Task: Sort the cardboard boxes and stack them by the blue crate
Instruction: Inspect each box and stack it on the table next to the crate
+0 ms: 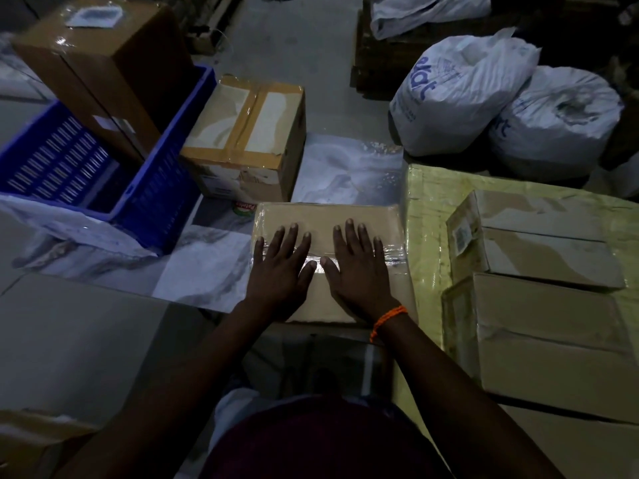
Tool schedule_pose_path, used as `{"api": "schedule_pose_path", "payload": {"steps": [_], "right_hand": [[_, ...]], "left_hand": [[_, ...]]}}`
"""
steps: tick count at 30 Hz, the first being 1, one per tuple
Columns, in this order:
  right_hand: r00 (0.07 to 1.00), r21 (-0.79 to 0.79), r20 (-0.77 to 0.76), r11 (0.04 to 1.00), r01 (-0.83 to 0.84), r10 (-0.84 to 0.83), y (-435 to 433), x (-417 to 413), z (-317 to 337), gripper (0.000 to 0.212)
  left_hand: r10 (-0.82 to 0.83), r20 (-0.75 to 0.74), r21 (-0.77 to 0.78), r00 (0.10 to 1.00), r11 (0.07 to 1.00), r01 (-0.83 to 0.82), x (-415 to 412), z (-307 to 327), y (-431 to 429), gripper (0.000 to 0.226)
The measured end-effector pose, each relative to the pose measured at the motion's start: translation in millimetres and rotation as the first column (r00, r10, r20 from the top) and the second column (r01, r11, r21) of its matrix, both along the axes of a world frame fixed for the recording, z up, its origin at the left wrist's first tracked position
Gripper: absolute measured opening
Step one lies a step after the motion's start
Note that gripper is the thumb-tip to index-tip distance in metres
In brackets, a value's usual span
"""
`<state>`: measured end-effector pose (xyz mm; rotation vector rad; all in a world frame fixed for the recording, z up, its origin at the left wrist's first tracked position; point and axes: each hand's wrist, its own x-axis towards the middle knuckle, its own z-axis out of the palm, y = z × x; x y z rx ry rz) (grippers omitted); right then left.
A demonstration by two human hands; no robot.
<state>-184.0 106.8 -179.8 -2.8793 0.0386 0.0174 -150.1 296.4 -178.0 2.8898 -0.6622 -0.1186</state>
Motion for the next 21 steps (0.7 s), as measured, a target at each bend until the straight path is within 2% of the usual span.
{"api": "schedule_pose_path", "payload": {"steps": [6,16,21], "right_hand": [[1.000,0.018,-0.027,1.000,-0.012,0.013,-0.7,-5.7,3.3,0.080],[0.996,-0.067,0.086,0.997,0.039,-0.033,-15.7,-57.9,-8.7,0.080],[0.999,-0.088,0.042,0.996,0.022,-0.018,-13.1,-54.0,-12.3,0.079]], "left_hand": [[-0.025,-0.015,0.029,1.000,0.999,0.026,-5.8,0.9,3.5,0.068],[-0.094,0.129,0.001,0.987,0.996,0.095,-37.4,-9.2,26.8,0.065],[-0.130,0.144,-0.007,0.981,0.991,0.133,-36.1,-12.6,27.9,0.066]]}}
